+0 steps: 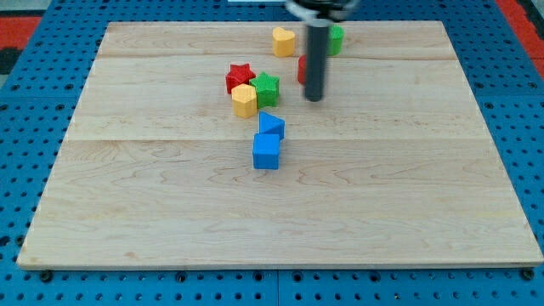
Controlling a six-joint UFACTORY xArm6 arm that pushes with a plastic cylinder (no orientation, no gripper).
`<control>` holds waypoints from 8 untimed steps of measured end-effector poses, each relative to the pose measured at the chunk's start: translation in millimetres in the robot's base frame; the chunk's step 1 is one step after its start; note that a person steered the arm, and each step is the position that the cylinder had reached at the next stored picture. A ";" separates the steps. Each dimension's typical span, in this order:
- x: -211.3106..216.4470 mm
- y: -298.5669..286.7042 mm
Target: Push the red circle into the red star
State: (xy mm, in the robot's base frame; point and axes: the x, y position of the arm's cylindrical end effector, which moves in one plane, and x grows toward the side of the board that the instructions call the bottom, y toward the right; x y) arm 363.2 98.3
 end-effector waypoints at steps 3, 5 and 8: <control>-38.3 -6.2; -57.1 -51.3; -6.1 -63.6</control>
State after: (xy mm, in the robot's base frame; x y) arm 357.0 34.7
